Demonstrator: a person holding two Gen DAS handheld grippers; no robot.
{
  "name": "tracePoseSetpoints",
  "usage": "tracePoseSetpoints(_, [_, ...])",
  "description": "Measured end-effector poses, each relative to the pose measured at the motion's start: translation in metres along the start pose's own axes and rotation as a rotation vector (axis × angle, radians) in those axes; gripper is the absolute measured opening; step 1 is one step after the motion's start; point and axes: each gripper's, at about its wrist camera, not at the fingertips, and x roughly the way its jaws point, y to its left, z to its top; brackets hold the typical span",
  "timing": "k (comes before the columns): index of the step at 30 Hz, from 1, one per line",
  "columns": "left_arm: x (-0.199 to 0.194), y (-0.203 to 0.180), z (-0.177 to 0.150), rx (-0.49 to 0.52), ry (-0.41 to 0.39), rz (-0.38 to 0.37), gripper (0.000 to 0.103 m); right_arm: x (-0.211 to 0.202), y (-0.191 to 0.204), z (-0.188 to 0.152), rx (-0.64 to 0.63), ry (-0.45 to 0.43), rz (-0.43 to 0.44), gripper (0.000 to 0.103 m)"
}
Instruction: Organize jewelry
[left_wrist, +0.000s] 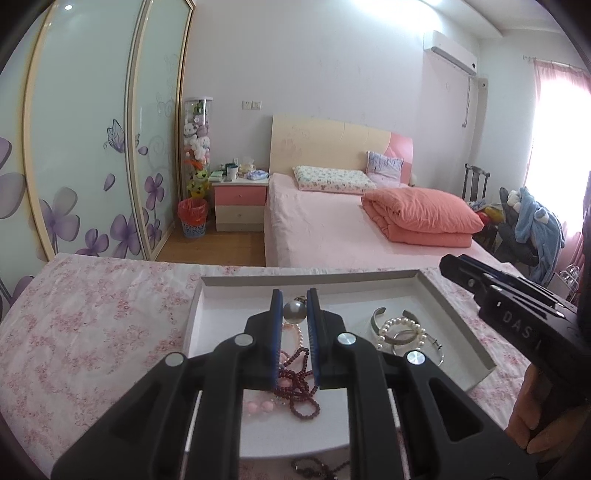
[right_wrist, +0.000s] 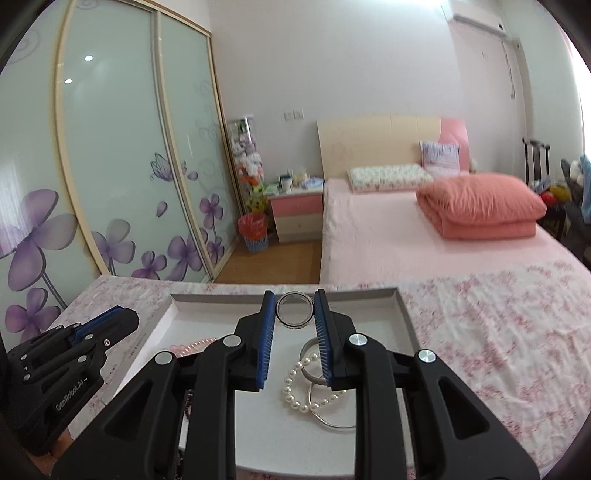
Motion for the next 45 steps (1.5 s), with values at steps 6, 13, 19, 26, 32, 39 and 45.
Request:
tracePoseSetpoints(6, [0.021,0.005,-0.001,-0.045,0.063,-0.027,0.015,0.009,-0.004,-0.006,0.029,0.033,0.011,0.047])
tracePoseSetpoints(13, [0.018,0.028,-0.004,-0.099,0.077,-0.008,0.016,-0.003,-0.009,-0.005,0.042,0.015,0.008,0.047])
tracePoseSetpoints(19, [-0.001,0.036,-0.008,-0.100,0.073,0.002,0.020,-0.020,-0.005,-0.008,0.017,0.014,0.029,0.047])
tracePoseSetpoints(26, [-0.023,0.037,-0.032,-0.082,0.139,-0.043,0.024,-0.038,0.003,-0.031,-0.012,0.083,0.089,0.047])
tracePoseSetpoints(32, [-0.029,0.028,-0.066,-0.043,0.251,-0.105,0.024,-0.044,0.013,-0.069,-0.079,0.208,0.120,0.046])
tracePoseSetpoints(39, [-0.017,0.001,-0.092,-0.007,0.375,-0.178,0.032,-0.042,0.005,-0.095,-0.072,0.283,0.077,0.046])
tracePoseSetpoints(45, [-0.001,-0.018,-0.099,0.042,0.427,-0.119,0.033,-0.042,0.000,-0.097,-0.058,0.289,0.070,0.046])
